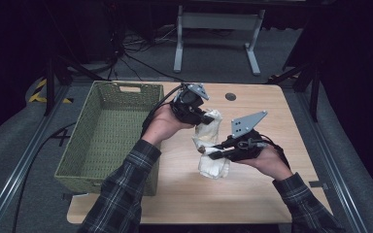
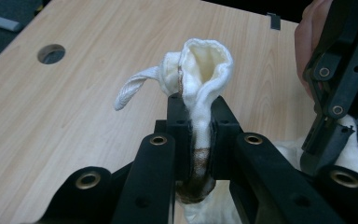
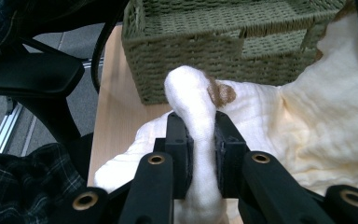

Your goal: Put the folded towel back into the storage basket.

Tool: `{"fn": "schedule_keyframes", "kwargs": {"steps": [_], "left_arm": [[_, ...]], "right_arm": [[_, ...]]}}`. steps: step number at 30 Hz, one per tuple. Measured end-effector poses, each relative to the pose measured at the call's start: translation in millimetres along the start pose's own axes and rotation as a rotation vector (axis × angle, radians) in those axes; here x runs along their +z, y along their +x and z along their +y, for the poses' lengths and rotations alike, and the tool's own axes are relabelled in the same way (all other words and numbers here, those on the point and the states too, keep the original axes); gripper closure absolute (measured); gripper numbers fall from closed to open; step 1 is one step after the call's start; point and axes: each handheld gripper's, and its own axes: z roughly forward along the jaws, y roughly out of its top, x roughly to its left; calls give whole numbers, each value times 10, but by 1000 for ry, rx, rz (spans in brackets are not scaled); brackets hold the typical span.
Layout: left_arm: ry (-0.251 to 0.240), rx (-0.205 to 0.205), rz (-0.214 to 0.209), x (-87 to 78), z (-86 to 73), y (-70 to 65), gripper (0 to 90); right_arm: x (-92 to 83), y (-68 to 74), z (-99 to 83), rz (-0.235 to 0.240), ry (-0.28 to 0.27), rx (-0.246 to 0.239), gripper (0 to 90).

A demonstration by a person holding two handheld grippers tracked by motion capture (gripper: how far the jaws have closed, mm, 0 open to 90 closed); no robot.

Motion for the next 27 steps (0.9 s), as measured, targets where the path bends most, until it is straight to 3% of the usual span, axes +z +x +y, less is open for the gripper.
{"fn": "schedule_keyframes", "kwargs": {"steps": [2,9,19,27], "left_arm": [[10,11,8,-86,-5,19,825],[-8,-11,34,-330,-119,104,825],[-33,-24,40,-587,-301,236,825],[-55,-39,79,-896,-495,337,825]], "right_arm": [[33,0,77,1,8,-12,799],[115,-31,265,4,1,-17,799],[379,-26,607,13,13,-46,799],[629,-18,874,33,9,-72,799]]}}
